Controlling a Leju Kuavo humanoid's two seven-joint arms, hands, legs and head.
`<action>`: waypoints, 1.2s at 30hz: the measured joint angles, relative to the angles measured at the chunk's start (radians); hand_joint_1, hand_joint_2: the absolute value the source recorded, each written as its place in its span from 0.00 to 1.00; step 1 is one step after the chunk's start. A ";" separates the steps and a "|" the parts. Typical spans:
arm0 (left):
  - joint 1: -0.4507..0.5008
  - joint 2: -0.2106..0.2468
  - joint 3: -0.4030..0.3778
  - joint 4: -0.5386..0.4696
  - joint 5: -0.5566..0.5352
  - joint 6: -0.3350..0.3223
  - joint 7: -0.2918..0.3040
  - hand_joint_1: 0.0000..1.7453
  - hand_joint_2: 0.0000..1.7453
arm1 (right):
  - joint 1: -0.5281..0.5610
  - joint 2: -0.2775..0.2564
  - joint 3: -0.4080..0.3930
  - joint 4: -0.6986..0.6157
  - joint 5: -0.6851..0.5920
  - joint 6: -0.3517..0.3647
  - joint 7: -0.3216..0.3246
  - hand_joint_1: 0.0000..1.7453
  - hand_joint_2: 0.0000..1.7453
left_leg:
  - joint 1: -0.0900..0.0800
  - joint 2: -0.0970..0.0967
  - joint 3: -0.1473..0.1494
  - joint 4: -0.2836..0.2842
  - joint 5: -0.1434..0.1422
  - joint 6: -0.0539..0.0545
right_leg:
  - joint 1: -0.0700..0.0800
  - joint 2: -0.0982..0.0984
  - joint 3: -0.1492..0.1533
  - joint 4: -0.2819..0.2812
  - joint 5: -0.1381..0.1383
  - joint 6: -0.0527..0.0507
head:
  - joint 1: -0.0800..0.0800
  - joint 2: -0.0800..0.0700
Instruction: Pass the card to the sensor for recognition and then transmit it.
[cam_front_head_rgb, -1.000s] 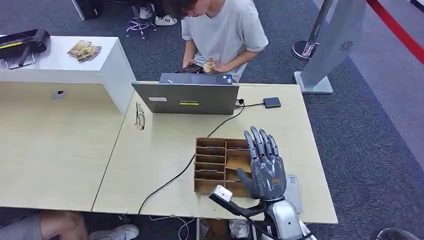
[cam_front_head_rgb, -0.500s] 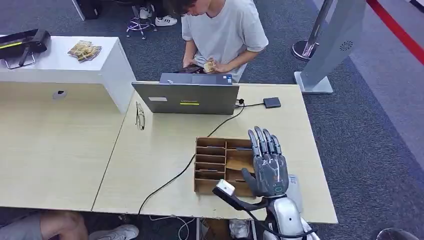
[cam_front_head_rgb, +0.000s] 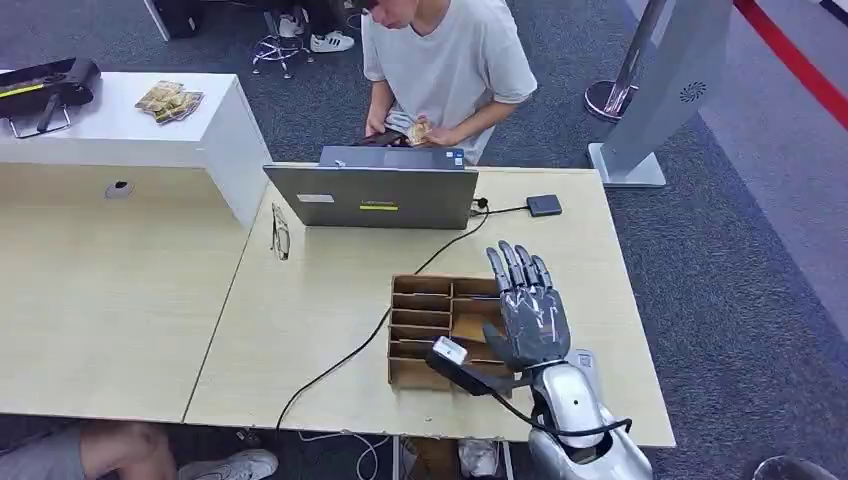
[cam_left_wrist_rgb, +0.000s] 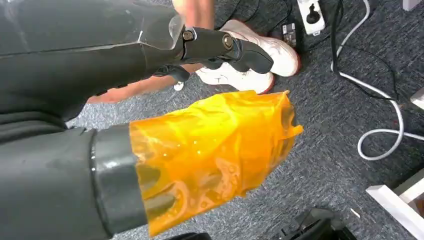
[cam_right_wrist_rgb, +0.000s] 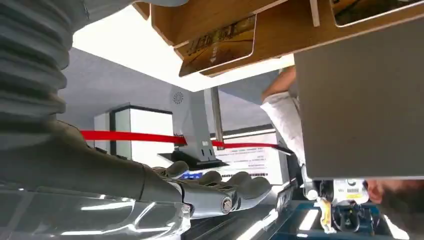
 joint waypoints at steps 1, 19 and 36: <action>0.000 0.000 0.000 0.000 0.000 0.000 0.000 0.00 0.00 | -0.008 0.000 0.000 0.008 -0.003 0.005 -0.001 0.00 1.00 | 0.000 0.000 0.000 0.000 0.000 0.000 | 0.000 0.000 0.000 0.000 0.000 0.000 | 0.000 0.000; -0.003 0.000 -0.001 0.000 0.006 0.001 0.000 0.00 0.00 | -0.070 -0.011 0.019 0.079 -0.027 0.045 0.015 0.00 1.00 | 0.000 0.000 0.000 0.000 0.000 0.000 | 0.000 0.000 0.000 0.000 0.000 0.000 | 0.000 0.000; -0.002 0.000 -0.001 0.000 0.009 0.002 0.000 0.00 0.00 | -0.078 -0.017 0.028 0.078 -0.030 0.050 0.015 0.18 1.00 | 0.000 0.000 0.000 0.000 0.000 0.000 | 0.000 0.000 0.000 0.000 0.000 0.000 | 0.000 0.000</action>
